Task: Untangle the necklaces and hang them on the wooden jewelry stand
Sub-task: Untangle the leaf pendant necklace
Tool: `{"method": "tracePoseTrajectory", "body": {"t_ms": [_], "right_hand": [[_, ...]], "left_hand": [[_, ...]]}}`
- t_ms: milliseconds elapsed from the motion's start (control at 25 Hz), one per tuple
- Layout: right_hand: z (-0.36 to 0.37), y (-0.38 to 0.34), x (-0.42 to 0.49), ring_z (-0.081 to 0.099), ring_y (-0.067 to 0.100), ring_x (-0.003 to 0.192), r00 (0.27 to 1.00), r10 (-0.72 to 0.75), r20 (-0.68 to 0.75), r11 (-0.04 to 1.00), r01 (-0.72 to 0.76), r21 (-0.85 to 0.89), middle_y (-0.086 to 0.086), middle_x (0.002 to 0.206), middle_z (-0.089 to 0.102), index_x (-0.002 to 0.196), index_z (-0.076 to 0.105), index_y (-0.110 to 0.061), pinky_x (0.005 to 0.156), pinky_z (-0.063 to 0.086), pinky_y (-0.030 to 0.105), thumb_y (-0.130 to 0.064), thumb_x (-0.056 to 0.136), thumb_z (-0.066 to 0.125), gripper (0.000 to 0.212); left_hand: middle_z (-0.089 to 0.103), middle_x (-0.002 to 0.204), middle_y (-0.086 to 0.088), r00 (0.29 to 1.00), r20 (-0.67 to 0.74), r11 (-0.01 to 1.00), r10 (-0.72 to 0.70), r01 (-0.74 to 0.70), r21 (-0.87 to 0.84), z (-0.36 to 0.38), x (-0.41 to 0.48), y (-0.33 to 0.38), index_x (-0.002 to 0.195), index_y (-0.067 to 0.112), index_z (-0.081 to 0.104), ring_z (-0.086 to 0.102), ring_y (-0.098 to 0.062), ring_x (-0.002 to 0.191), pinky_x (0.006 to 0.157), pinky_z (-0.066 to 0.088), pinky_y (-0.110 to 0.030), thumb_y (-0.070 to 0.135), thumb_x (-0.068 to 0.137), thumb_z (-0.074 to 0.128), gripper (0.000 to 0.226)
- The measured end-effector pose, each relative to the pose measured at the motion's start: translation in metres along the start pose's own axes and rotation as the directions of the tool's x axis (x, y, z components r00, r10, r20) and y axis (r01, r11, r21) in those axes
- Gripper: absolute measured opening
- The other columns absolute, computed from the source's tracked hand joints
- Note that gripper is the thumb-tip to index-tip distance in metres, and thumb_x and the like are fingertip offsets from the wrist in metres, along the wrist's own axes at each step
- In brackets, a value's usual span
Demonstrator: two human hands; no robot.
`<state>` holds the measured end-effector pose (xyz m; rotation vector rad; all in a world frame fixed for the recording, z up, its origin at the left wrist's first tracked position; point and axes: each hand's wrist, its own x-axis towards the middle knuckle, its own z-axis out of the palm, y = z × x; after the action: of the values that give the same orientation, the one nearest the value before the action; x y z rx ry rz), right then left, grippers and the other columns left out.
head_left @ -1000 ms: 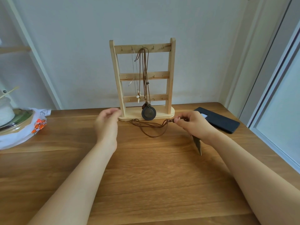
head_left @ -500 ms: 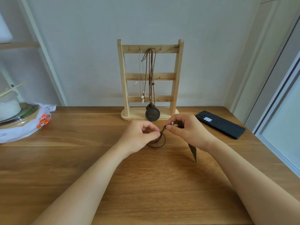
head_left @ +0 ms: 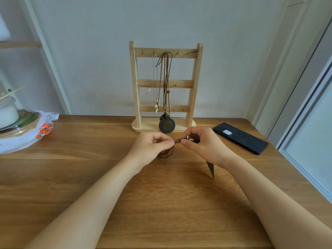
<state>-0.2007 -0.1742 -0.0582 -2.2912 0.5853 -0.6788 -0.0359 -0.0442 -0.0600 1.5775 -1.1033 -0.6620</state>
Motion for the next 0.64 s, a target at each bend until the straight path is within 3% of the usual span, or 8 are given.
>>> {"method": "tracePoseTrajectory", "body": {"t_ms": [200,320,400,440,520,560,600,640], "right_hand": [[0.0,0.004,0.001,0.049,0.002,0.063,1.0,0.014,0.008,0.998,-0.014,-0.068,0.001,0.08,0.066,0.094,0.072,-0.025,0.061,0.042,0.017,-0.027,0.093,0.069,0.003],[0.0,0.005,0.001,0.048,0.002,0.064,1.0,0.007,0.01,0.998,-0.006,-0.068,-0.001,0.079,0.065,0.095,0.074,-0.027,0.06,0.04,0.015,-0.026,0.094,0.069,0.005],[0.0,0.007,0.001,0.048,0.003,0.064,1.0,0.022,0.003,0.998,-0.022,-0.065,-0.004,0.077,0.064,0.097,0.075,-0.028,0.061,0.041,0.017,-0.027,0.095,0.068,0.008],[-0.001,0.01,0.001,0.048,0.003,0.064,0.999,0.043,-0.007,0.996,-0.044,-0.075,-0.006,0.076,0.063,0.098,0.075,-0.027,0.062,0.041,0.019,-0.027,0.095,0.067,0.008],[-0.009,0.021,0.001,0.055,0.005,0.072,0.993,0.108,-0.045,0.989,-0.112,-0.093,-0.009,0.08,0.065,0.098,0.074,-0.027,0.067,0.045,0.022,-0.028,0.096,0.066,0.009],[-0.013,0.026,0.002,0.06,0.008,0.078,0.989,0.133,-0.071,0.987,-0.139,-0.087,-0.008,0.083,0.068,0.097,0.075,-0.027,0.072,0.049,0.026,-0.028,0.096,0.066,0.009],[-0.017,0.03,0.002,0.063,0.012,0.083,0.985,0.147,-0.093,0.986,-0.153,-0.069,-0.006,0.086,0.07,0.098,0.075,-0.026,0.076,0.052,0.03,-0.028,0.095,0.066,0.01],[-0.018,0.033,0.003,0.063,0.014,0.085,0.983,0.154,-0.101,0.986,-0.16,-0.055,-0.005,0.088,0.071,0.098,0.075,-0.026,0.078,0.053,0.032,-0.028,0.095,0.066,0.01]], "left_hand": [[0.077,0.094,0.006,0.995,-0.093,0.995,-0.043,0.035,-0.09,-0.002,0.005,-0.005,0.089,0.025,0.08,0.066,-0.011,0.097,0.084,0.051,-0.031,0.021,0.094,0.068,0.013],[0.068,0.098,0.002,0.969,0.218,0.945,-0.112,0.172,-0.278,-0.004,0.006,-0.005,0.079,0.022,0.071,0.059,-0.018,0.103,0.096,0.045,-0.039,0.026,0.101,0.056,0.027],[0.066,0.107,0.0,0.939,0.334,0.937,-0.085,0.189,-0.292,-0.009,0.005,-0.004,0.067,0.026,0.065,0.057,-0.018,0.107,0.098,0.041,-0.04,0.038,0.097,0.056,0.033],[0.068,0.112,-0.002,0.953,0.296,0.925,-0.071,0.174,-0.338,-0.012,0.005,-0.001,0.064,0.026,0.066,0.058,-0.017,0.107,0.095,0.041,-0.038,0.04,0.093,0.057,0.033],[0.068,0.103,-0.002,0.993,0.021,0.802,-0.118,0.107,-0.587,-0.027,0.009,0.001,0.073,0.024,0.071,0.059,-0.014,0.095,0.084,0.041,-0.031,0.03,0.09,0.061,0.021],[0.065,0.096,0.0,0.958,-0.163,0.695,-0.236,0.049,-0.718,-0.038,0.012,0.0,0.08,0.02,0.07,0.058,-0.012,0.088,0.078,0.042,-0.027,0.023,0.09,0.062,0.013],[0.062,0.092,0.003,0.873,-0.315,0.627,-0.373,-0.013,-0.779,-0.05,0.015,-0.004,0.083,0.018,0.066,0.058,-0.01,0.084,0.075,0.044,-0.023,0.018,0.089,0.064,0.006],[0.062,0.091,0.005,0.768,-0.427,0.633,-0.478,-0.036,-0.773,-0.058,0.017,-0.008,0.084,0.018,0.064,0.059,-0.008,0.083,0.074,0.046,-0.02,0.018,0.087,0.068,0.005]]}}
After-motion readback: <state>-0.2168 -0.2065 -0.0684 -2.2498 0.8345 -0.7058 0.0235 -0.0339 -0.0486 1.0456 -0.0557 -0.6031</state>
